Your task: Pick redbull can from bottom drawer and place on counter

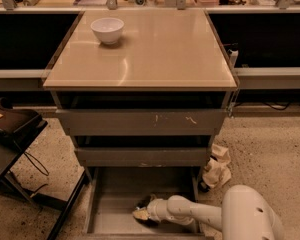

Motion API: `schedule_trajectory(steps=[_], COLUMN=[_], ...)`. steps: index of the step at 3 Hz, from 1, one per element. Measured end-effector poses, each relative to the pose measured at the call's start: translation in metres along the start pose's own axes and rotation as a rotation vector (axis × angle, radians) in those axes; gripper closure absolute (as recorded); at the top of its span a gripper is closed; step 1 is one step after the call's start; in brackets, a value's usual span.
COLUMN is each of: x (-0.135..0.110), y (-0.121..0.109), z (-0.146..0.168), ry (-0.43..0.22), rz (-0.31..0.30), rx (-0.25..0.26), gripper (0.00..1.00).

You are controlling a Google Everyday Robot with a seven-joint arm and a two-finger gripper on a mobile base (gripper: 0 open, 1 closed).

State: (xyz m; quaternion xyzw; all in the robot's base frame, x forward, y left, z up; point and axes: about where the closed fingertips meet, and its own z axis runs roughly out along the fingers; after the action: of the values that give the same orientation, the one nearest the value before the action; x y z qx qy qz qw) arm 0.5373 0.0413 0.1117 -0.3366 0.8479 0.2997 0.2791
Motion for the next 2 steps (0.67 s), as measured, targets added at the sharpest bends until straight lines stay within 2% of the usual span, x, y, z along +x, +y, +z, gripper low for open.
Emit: schedule_trajectory(steps=[2], x=[-0.0001], y=[0.0001], z=[-0.0001], ry=[0.000], rz=[0.000], rx=[0.000], gripper=[0.88])
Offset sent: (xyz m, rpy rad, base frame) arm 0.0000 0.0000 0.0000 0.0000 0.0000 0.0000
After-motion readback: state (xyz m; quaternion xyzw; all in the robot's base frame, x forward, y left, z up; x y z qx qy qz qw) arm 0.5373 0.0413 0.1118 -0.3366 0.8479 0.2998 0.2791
